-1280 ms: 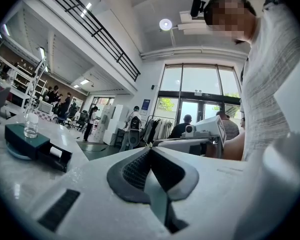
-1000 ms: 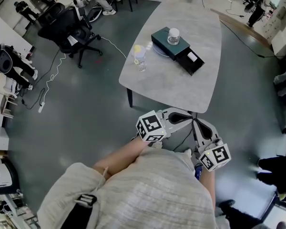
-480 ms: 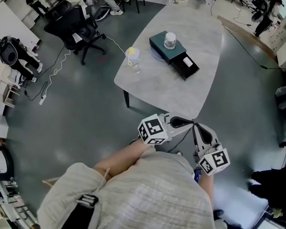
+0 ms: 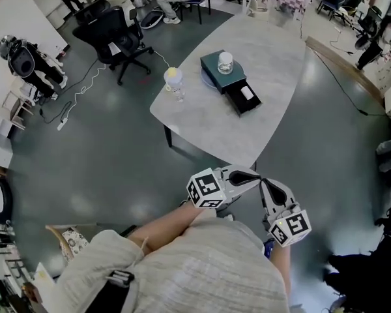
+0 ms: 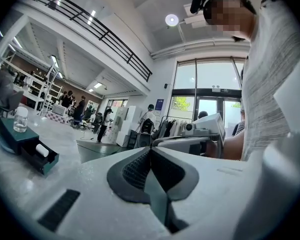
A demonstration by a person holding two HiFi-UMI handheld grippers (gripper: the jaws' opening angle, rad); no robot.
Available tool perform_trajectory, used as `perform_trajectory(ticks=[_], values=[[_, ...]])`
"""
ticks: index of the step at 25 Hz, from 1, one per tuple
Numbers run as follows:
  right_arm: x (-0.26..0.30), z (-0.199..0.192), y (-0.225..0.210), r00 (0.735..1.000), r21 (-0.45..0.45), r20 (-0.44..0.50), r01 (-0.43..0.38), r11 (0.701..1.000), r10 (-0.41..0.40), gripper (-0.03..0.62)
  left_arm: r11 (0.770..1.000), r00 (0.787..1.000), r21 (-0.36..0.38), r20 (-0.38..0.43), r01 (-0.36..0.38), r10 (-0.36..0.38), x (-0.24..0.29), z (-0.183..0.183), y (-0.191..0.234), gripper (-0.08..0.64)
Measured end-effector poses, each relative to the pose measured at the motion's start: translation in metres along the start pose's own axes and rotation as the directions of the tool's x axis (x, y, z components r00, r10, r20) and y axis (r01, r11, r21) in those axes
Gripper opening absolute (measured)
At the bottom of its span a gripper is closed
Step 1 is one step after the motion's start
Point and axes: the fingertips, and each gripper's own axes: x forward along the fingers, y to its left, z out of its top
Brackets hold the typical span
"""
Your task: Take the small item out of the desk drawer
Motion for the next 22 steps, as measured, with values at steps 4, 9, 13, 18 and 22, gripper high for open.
perform_trajectory(ticks=[4, 9, 13, 18, 22], values=[[-0.002, -0.006, -0.007, 0.999, 0.012, -0.005, -0.039, 0.999, 0.039, 0.009, 0.999, 0.999, -0.008, -0.014, -0.032, 0.031, 0.006, -0.006, 0.002, 0.015], [0.013, -0.005, -0.026, 0.998, 0.03, -0.001, -0.07, 0.997, 0.07, 0.009, 0.998, 0.998, -0.013, -0.017, -0.061, 0.061, 0.013, -0.004, 0.025, 0.015], [0.043, 0.001, -0.052, 0.997, 0.031, -0.013, -0.076, 0.997, 0.077, 0.009, 0.997, 0.997, -0.022, -0.011, -0.07, 0.07, 0.02, 0.001, 0.064, 0.015], [0.093, 0.015, -0.095, 0.995, 0.014, -0.049, -0.083, 0.996, 0.083, 0.009, 0.998, 0.997, 0.005, -0.022, -0.069, 0.069, 0.029, 0.015, 0.128, 0.017], [0.138, 0.026, -0.122, 0.992, -0.018, -0.08, -0.1, 0.995, 0.099, 0.009, 0.996, 0.997, 0.026, -0.009, -0.081, 0.081, 0.029, 0.028, 0.18, 0.017]])
